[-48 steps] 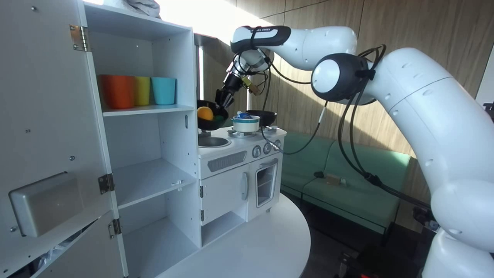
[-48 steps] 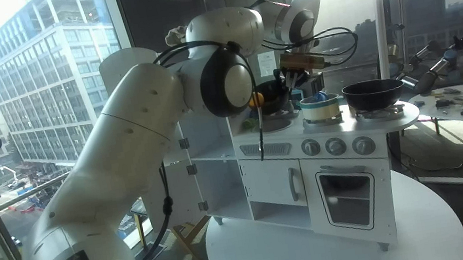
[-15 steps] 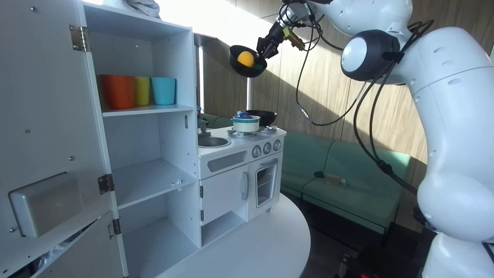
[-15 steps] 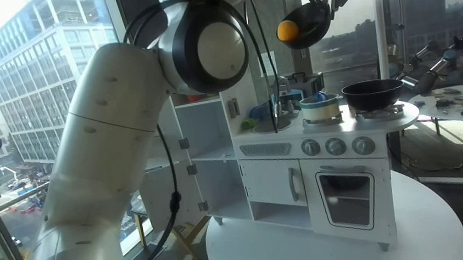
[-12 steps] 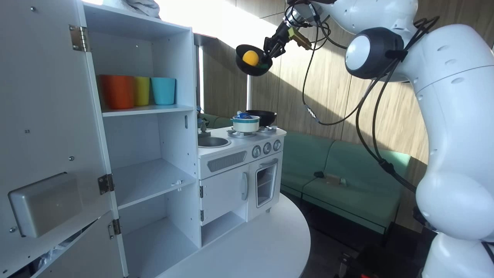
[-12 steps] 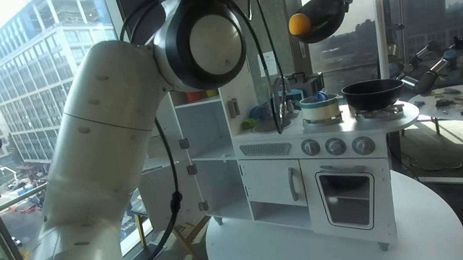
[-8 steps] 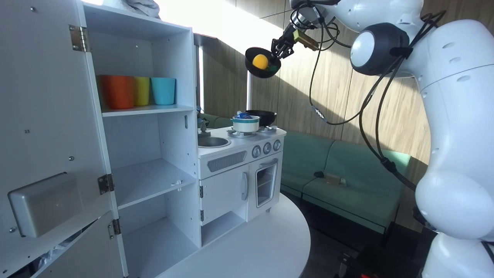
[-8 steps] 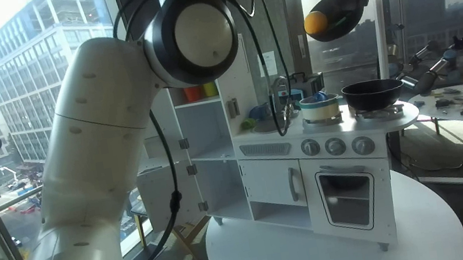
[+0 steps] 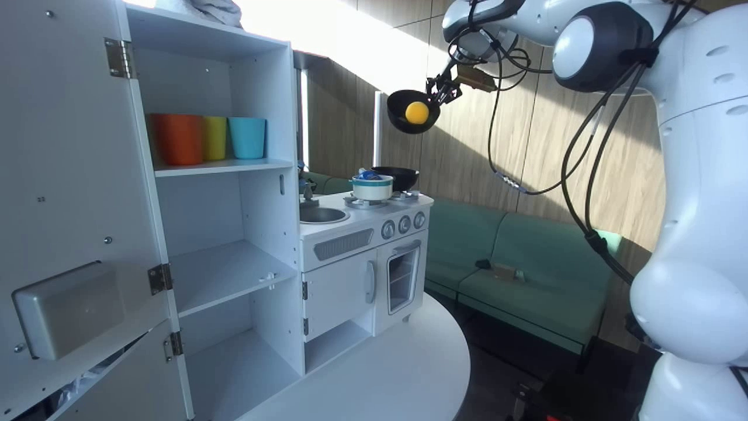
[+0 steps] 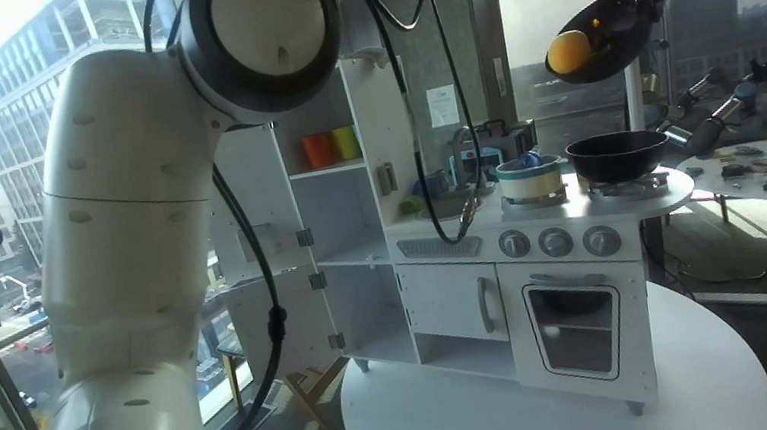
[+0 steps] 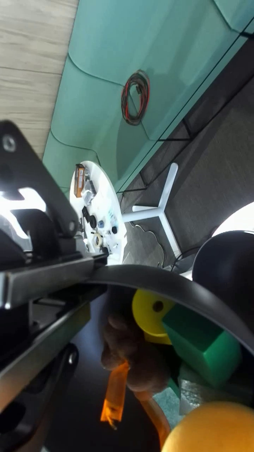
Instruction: Pour the contents in the bowl on the left into the bowl on the right.
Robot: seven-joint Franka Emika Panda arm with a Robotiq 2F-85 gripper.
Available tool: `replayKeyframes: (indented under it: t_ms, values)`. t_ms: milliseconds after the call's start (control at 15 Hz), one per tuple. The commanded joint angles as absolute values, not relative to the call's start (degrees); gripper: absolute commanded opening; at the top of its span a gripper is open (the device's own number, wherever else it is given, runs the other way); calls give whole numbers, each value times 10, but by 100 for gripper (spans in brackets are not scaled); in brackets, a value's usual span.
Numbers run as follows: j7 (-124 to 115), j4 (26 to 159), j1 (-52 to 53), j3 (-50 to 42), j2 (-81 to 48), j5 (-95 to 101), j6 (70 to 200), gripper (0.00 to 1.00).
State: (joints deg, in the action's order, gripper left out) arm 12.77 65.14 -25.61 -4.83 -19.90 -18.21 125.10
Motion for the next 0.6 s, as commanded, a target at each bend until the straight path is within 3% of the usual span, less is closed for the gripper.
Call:
replayKeyframes:
  t_ms: [0,533]
  values:
    - [79,790,-233,-57,-128,-163,1334,14]
    - [-43,922,-189,-82,-90,-94,1418,13]
